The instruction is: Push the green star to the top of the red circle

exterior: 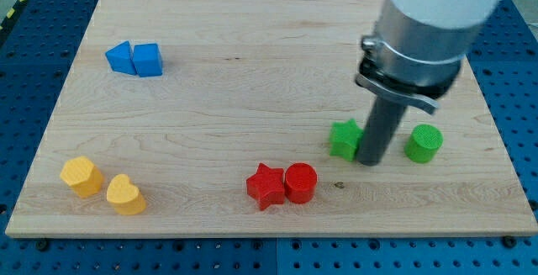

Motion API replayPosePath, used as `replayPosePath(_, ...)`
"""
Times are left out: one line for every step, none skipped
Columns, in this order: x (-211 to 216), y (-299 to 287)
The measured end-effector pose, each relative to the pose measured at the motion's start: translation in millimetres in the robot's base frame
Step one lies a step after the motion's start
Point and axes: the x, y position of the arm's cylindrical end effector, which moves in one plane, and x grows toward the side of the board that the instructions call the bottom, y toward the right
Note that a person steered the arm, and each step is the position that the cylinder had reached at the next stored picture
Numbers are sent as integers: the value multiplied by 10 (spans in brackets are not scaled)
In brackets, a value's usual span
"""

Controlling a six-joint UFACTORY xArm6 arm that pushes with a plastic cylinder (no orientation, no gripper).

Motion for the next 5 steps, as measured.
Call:
replayPosePath(-300, -211)
replayPosePath(-585, -385)
replayPosePath(-688, -438)
replayPosePath(-672, -438)
replayPosePath(-430, -438)
